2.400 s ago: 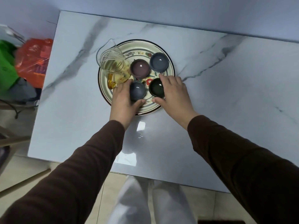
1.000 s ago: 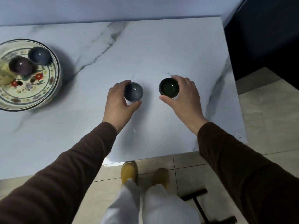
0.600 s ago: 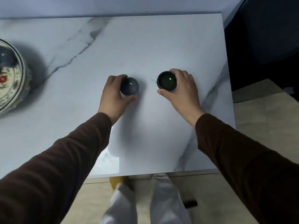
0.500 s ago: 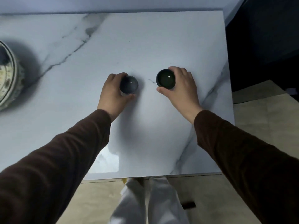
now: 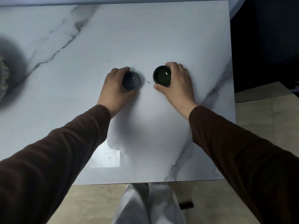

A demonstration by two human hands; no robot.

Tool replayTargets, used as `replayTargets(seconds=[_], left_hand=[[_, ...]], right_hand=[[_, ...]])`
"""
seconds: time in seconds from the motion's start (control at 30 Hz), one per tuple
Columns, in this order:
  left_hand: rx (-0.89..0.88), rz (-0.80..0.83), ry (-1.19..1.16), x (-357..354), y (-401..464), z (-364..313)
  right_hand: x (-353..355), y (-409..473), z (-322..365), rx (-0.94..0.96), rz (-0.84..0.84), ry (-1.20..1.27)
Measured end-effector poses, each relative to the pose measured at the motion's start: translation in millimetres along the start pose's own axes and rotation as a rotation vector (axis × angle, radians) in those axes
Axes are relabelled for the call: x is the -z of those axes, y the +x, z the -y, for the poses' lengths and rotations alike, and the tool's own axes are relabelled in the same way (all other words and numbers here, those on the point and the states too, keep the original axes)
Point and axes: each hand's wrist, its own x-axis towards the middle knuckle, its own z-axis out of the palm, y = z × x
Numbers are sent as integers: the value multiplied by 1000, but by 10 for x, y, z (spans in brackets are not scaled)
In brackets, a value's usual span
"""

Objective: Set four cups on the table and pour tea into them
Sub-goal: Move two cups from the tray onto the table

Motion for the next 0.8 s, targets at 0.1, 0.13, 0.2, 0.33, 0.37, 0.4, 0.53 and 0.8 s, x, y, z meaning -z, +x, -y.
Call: replayTargets(seconds=[0.1,0.13,0.2,0.33,0.37,0.4,0.53,0.8], left_hand=[[15,12,23,-9,-2,-8],[24,21,27,-15,-5,-6],[35,31,35,-7,-30,-8],[44,5,56,135,-167,2],[44,-5,61,181,-215,19],[46,-15,65,248,-275,42],[40,-36,86,560,-536,182],[30,-77,128,1497,-1121,826]], right_hand=[[11,-6,6,-2,15,-6],[21,-5,10,-5,32,-15],[62,-16,33,-7,51,-49],[199,-153,186,52,-22,-154],[224,-198,237,72,-32,-172],[248,-251,310,96,-32,-186],[257,-452,685,179,0,-215],[-182,-863,1792,219,67,-214]])
